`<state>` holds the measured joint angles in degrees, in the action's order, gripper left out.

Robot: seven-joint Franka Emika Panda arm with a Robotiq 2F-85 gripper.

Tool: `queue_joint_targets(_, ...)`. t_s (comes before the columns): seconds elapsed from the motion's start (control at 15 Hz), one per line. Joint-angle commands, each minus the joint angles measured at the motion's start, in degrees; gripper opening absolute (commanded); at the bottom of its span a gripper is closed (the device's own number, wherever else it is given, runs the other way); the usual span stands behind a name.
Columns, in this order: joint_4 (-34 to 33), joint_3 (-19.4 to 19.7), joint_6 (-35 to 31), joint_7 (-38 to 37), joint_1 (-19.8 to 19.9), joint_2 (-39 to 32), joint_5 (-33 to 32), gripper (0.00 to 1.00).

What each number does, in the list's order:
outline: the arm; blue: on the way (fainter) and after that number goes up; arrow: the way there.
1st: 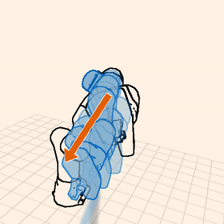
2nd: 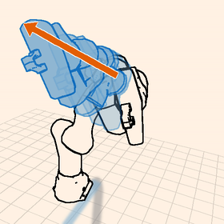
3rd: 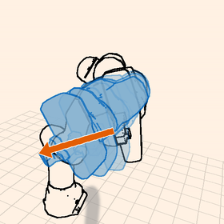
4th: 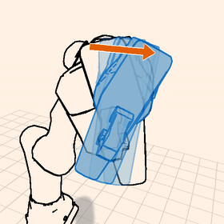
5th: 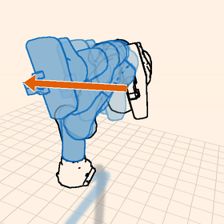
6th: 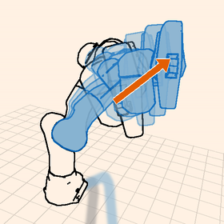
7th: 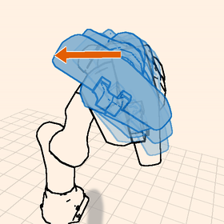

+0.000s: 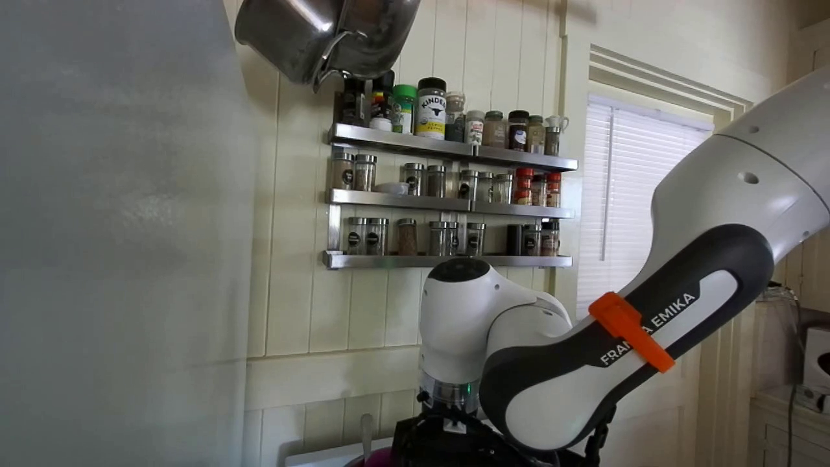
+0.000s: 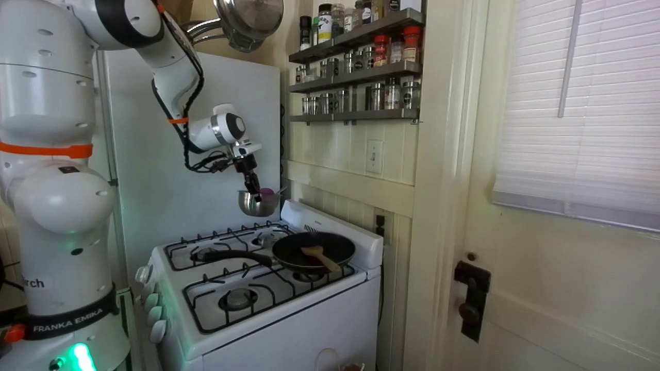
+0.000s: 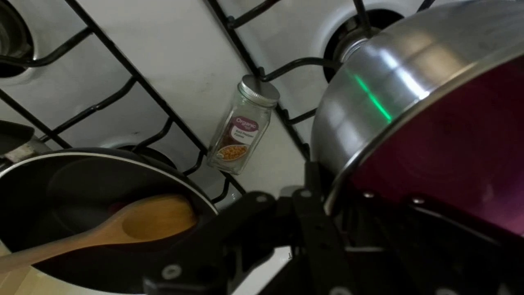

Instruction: Move the silver bowl backwards, remove the purple bowl from inside it and place it on the stove top and place the smaller silver bowl inside the bigger silver bowl

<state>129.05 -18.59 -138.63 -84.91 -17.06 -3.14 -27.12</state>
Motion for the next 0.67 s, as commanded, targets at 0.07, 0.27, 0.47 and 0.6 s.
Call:
queue_joint_targets(0.07,0.9,2.5,-2.0,-6.3,-0.4,-0.6,-4.8,0.02)
queue_joint_targets(0.27,-0.7,4.0,0.9,-15.9,-1.0,-3.5,-10.6,0.02)
queue_joint_targets(0.47,-2.2,5.1,1.3,-20.0,-1.7,-6.6,-14.3,0.02)
queue_joint_targets(0.6,-3.5,5.5,1.7,-21.3,-2.4,-7.9,-16.0,0.02)
